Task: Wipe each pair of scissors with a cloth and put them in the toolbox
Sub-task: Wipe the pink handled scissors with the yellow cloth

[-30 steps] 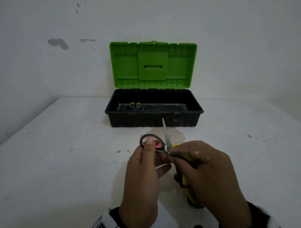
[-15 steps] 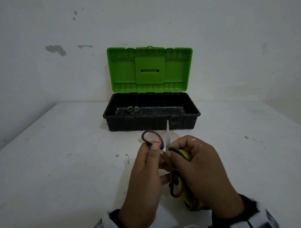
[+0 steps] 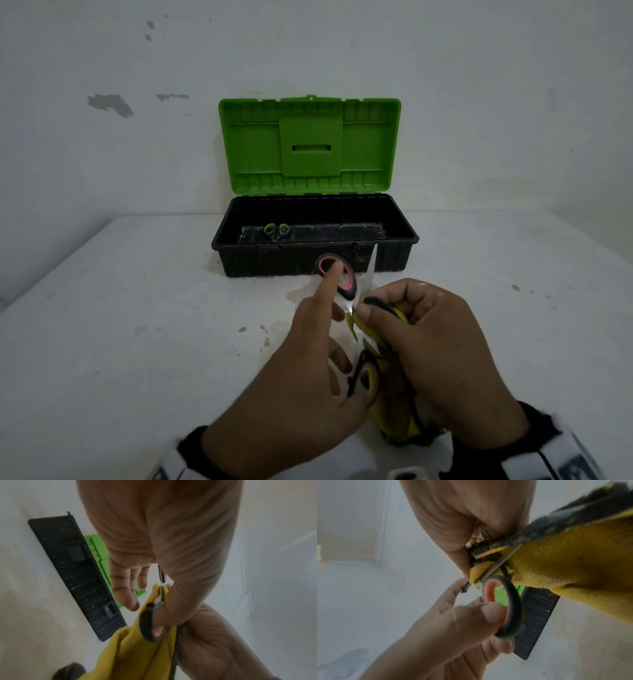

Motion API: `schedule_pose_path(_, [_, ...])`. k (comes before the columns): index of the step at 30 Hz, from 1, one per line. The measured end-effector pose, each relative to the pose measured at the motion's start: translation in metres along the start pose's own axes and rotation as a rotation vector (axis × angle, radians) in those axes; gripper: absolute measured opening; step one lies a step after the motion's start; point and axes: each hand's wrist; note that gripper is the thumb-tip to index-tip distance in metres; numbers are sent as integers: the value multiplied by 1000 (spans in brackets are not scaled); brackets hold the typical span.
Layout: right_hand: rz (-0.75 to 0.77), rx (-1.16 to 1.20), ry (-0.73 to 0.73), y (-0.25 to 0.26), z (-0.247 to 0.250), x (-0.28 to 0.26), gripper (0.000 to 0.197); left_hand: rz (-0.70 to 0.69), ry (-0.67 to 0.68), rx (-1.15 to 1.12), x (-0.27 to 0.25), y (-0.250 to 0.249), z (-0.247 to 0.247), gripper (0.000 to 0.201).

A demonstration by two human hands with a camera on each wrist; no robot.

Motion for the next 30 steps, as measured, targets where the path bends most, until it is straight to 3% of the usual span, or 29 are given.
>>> schedule_pose_path(9, [77,9,0,-3,-2,-4,11,45,-152,64,4,-1,-1,89])
schedule_pose_path(15, [112,-25,80,-2,4,-12,14,63,-139,16,2,-2,-1,86])
schedule_pose_path(23, [117,-42,-40,-13,-4,-20,17,46,-129,90,-1,1,-4,93])
schedule_pose_path(30, [79,-164,-156,-13,-3,-17,27,41,-172,114,-9,6,-3,84])
Point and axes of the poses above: each hand's wrist, its own x-axis towards the middle knuckle, its own z-axis out of the back of the hand, y = z × x, and after that the axes turned 1 degree about -y, right-handed
